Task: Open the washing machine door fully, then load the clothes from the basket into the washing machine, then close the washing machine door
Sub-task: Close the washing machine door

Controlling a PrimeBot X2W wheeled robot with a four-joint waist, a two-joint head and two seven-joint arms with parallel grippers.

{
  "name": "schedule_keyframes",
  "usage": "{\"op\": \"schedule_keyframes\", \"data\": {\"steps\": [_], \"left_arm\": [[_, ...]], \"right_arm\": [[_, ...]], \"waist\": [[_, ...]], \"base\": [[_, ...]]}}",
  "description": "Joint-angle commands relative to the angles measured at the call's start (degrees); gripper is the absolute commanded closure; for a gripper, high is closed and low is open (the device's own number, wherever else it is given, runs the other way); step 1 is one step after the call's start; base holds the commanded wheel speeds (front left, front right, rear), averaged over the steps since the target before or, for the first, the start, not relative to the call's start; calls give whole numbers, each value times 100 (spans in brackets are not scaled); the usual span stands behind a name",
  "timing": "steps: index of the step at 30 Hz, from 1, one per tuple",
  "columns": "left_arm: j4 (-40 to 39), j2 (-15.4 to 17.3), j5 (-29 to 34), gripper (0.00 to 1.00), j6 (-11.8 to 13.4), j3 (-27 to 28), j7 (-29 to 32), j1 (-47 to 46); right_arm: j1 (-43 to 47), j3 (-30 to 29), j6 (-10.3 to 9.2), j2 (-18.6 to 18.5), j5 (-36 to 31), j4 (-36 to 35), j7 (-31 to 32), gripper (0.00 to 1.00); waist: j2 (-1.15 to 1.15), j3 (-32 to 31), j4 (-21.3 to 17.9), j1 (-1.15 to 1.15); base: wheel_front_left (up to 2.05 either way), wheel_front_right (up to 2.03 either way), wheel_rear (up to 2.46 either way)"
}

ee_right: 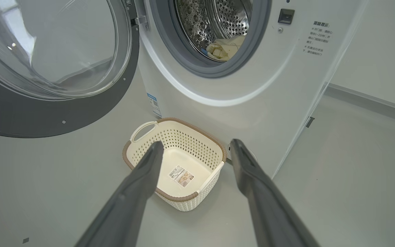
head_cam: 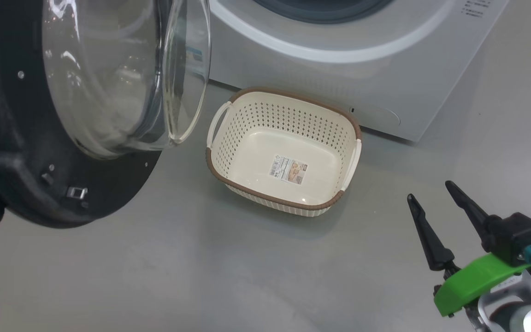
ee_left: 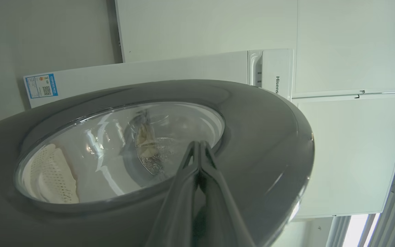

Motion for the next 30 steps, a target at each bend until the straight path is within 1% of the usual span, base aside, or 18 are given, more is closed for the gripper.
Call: {"op": "schedule_keyframes", "data": {"steps": [1, 6, 11, 18, 23, 30], "left_arm": [[-288, 127, -52, 100, -43, 86, 154, -119], [-544, -146, -55, 100, -43, 54, 672, -7], [-713, -386, -36, 100, -43, 10, 1016, 62], [-962, -670, -49, 100, -43, -143, 1587, 220], [-1087, -802, 2, 100, -43, -273, 1831, 310], [-1247, -933, 96, 100, -43, -455, 1952, 321]], "right_arm": [[-232, 132, 21, -25, -2, -166, -56, 0], [-253, 145, 21, 45, 9, -89, -116, 0], [-283, 164, 21, 106, 11, -19, -183, 0], [-314, 204, 21, 203, 37, 123, -310, 0], [-336, 223, 21, 266, 57, 223, -405, 0], [-401, 252, 21, 356, 79, 363, -549, 0]], "waist": [[0, 4, -3, 0], [0, 4, -24, 0], [0, -2, -68, 0], [0, -65, -232, 0], [0, -89, -395, 0], [0, -78, -679, 0]], "base": [[0, 0, 0], [0, 0, 0], [0, 0, 0], [0, 0, 0], [0, 0, 0], [0, 0, 0]]}}
